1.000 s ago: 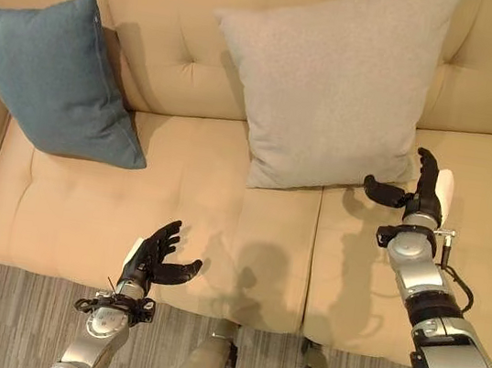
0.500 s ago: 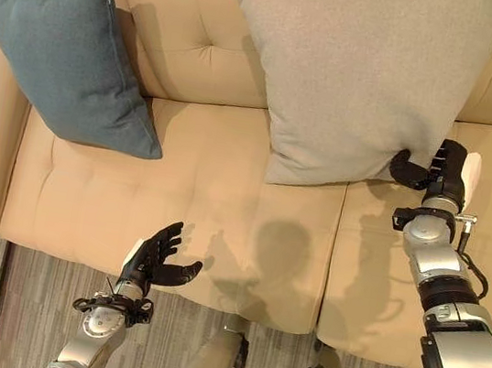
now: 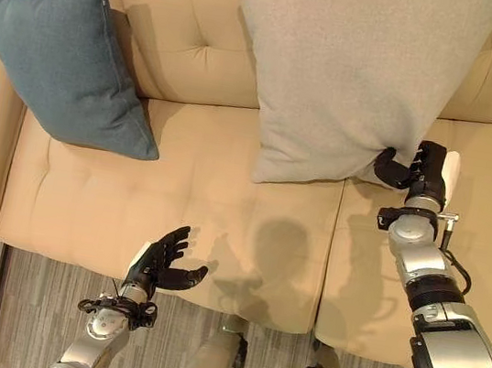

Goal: Pick up all the scattered cushions and arrange them neatly on the sofa.

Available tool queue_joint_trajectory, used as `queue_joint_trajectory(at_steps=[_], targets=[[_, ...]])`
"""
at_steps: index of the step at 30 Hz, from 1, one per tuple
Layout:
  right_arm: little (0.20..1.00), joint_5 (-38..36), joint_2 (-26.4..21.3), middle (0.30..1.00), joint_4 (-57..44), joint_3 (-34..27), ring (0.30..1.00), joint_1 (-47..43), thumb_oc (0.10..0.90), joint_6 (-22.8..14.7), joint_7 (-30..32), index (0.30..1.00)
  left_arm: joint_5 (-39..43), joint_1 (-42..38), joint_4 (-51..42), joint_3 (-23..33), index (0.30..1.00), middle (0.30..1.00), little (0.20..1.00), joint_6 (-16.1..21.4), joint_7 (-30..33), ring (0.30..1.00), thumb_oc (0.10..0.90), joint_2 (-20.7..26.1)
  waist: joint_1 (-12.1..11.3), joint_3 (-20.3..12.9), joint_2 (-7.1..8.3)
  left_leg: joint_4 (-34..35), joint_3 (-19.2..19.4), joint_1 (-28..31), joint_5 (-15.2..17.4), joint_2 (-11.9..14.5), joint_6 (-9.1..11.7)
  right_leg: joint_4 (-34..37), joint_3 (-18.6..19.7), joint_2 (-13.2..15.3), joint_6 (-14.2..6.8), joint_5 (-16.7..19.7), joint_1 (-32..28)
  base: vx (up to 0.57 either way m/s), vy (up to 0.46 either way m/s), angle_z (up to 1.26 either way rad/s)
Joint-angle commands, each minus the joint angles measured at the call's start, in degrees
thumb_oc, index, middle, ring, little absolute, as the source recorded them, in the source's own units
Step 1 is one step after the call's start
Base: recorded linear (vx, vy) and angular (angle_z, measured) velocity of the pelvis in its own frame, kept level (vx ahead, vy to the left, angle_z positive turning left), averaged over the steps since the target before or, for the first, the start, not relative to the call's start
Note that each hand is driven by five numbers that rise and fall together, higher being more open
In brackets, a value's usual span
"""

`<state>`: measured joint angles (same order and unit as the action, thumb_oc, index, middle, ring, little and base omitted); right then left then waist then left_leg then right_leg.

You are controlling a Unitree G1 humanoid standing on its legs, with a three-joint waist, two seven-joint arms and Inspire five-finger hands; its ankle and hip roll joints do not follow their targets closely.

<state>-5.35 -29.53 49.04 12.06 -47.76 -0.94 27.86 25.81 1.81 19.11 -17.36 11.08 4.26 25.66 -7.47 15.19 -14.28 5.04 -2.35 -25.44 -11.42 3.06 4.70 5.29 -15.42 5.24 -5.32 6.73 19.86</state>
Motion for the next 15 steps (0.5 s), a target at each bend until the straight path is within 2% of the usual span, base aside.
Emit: queue_joint_trajectory(at_steps=[1, 2, 3, 4, 11, 15], targets=[[0.3, -0.44, 1.33, 0.3, -5.02, 4.32, 0.3, -5.36, 0.4, -7.56, 0.25, 0.3, 0.16, -0.28, -2.92, 0.56, 0.9, 0.9, 0.9, 3.72, 1.03, 0.9, 0.8, 1.59, -0.12, -2.67, 3.03, -0.04, 2.74, 1.19, 5.49, -4.07, 0.68, -0.42, 3.41, 0.28, -0.89, -4.5, 0.99, 0.0, 0.0, 0.0], [0.3, -0.25, 1.35, 0.3, -4.9, 4.51, 0.3, -5.29, 0.4, -7.57, 0.2, 0.3, 0.03, -0.38, -3.02, 0.5, 0.9, 0.9, 0.9, 3.81, 1.04, 0.9, 0.8, 1.56, -0.14, -2.63, 2.95, -0.04, 2.73, 1.21, 5.47, -4.07, 0.66, -0.45, 3.36, 0.3, -0.89, -4.5, 0.97, 0.0, 0.0, 0.0], [0.5, -0.25, 1.35, 0.5, -4.9, 4.51, 0.5, -5.29, 0.533, -7.57, 0.2, 0.5, 0.03, -0.38, -3.02, 0.5, 0.9, 0.9, 0.9, 3.81, 1.04, 0.9, 0.8, 1.56, -0.13, -2.62, 2.95, -0.04, 2.73, 1.21, 5.47, -4.07, 0.66, -0.45, 3.36, 0.3, -0.89, -4.5, 0.96, 0.0, 0.0, 0.0], [0.9, -0.04, 1.27, 0.9, -4.55, 4.68, 0.9, -5.37, 0.8, -7.5, 0.16, 0.9, -0.1, -0.45, -3.09, 0.37, 0.9, 0.9, 0.9, 3.91, 1.03, 0.9, 0.8, 1.55, -0.14, -2.57, 2.89, -0.04, 2.74, 1.23, 5.49, -4.08, 0.67, -0.46, 3.35, 0.33, -0.89, -4.51, 0.93, 0.0, 0.0, 0.0], [0.9, 2.69, -1.92, 0.9, -4.8, 4.41, 0.9, -3.41, 0.8, -6.51, 0.68, 0.9, -0.57, 0.38, -4.37, 0.85, 0.9, 0.9, 0.9, 4.06, 1.25, 0.9, 0.8, 1.54, 0.06, -2.17, 3.43, -0.04, 2.35, 1.7, 5.44, -4.09, 0.69, -0.48, 2.86, 0.29, -1.02, -4.58, 0.24, 0.0, 0.0, 0.0], [0.9, 4.84, -6.0, 0.9, -9.12, 1.57, 0.9, 1.11, 0.8, -6.26, 1.34, 0.9, -0.59, 1.13, -3.98, 1.2, 0.9, 0.9, 0.9, 3.36, 0.84, 0.9, 0.8, 0.76, 0.93, -2.13, 5.0, -0.04, 2.27, 3.13, 5.95, -3.79, 0.53, -0.62, 2.56, 0.25, -0.99, -4.86, -1.22, -0.01, -0.01, 0.04]])
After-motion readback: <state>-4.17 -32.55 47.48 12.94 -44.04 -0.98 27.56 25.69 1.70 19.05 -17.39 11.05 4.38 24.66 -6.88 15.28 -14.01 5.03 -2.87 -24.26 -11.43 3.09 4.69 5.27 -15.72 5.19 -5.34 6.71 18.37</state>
